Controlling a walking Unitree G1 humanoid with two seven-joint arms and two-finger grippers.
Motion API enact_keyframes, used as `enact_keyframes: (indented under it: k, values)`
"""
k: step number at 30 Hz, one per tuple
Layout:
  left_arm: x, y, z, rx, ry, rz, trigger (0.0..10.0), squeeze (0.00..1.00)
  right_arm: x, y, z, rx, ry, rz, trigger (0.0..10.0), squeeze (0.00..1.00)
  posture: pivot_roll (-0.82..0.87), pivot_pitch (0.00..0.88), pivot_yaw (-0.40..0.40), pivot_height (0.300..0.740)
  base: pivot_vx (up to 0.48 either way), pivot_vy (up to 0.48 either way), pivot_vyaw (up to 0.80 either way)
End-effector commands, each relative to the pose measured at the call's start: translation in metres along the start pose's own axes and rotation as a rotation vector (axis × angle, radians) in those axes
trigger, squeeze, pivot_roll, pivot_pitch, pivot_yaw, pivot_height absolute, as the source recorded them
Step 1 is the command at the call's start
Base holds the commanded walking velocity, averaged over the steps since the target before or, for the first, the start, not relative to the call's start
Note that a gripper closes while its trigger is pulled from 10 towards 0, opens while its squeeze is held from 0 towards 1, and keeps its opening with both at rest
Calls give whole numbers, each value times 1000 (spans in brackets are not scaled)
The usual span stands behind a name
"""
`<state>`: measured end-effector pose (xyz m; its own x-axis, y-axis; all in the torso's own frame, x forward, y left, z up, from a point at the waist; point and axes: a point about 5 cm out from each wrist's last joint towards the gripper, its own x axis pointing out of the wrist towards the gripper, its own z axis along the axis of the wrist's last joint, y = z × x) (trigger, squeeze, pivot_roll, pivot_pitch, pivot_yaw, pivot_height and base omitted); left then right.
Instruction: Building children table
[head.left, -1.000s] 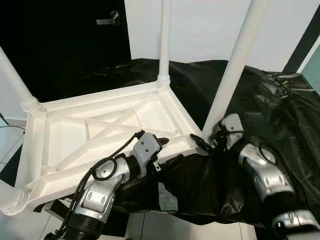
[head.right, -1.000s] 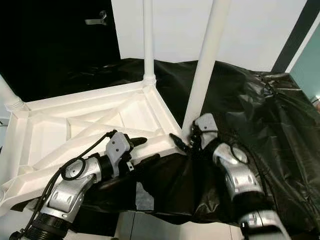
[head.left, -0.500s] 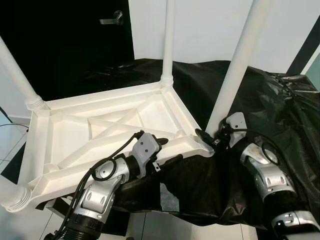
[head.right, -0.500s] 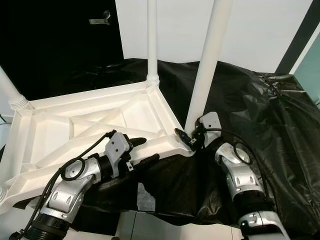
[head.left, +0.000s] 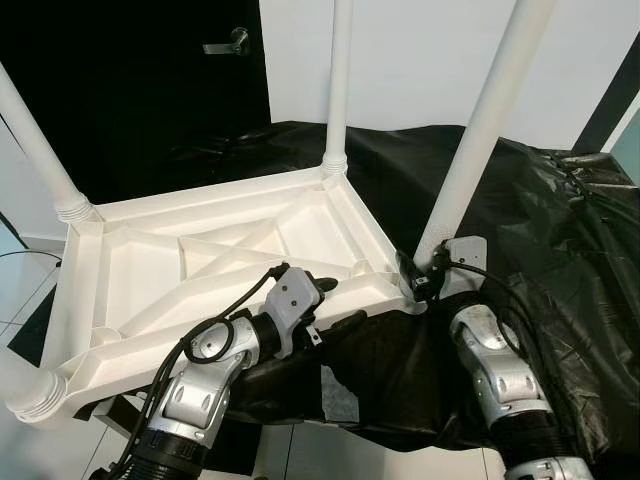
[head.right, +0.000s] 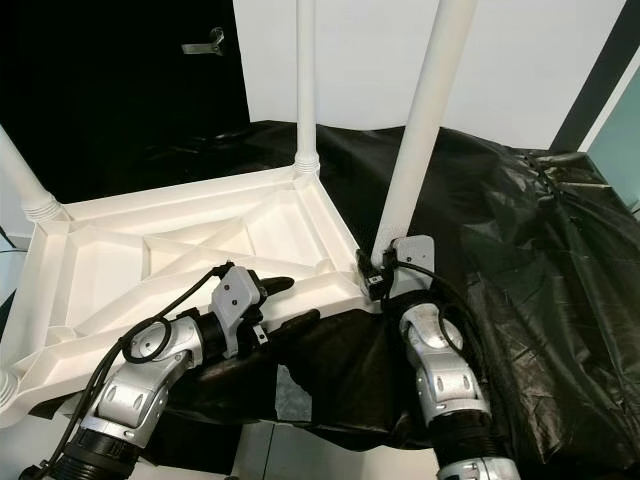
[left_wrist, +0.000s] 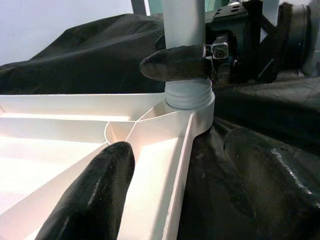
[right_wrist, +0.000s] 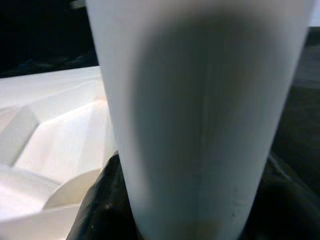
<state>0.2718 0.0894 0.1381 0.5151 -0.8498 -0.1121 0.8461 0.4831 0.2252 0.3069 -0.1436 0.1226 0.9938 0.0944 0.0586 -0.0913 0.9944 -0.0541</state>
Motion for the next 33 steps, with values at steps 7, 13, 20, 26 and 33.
enact_keyframes:
  k: [7,13,20,26,33]
  values:
    - [2,-2,-1,0,13,38,10000,0,-5,11,-9,40,56,-71,10000,0,58,0,-19,740,0,0,0]
    - [3,-1,0,4,11,34,10000,0,-7,1,-5,22,36,-55,10000,725,57,0,-21,740,0,0,0]
    - [4,-3,0,4,9,29,10000,0,-12,-13,1,-1,-12,118,10000,1000,56,0,-25,740,0,0,0]
    - [4,-4,0,1,6,25,10000,0,-13,-30,5,-30,-7,278,10000,933,53,0,-23,740,0,0,0]
    - [6,0,-1,5,10,9,10000,0,1,-36,11,-126,35,541,10000,0,29,0,18,740,0,0,0]
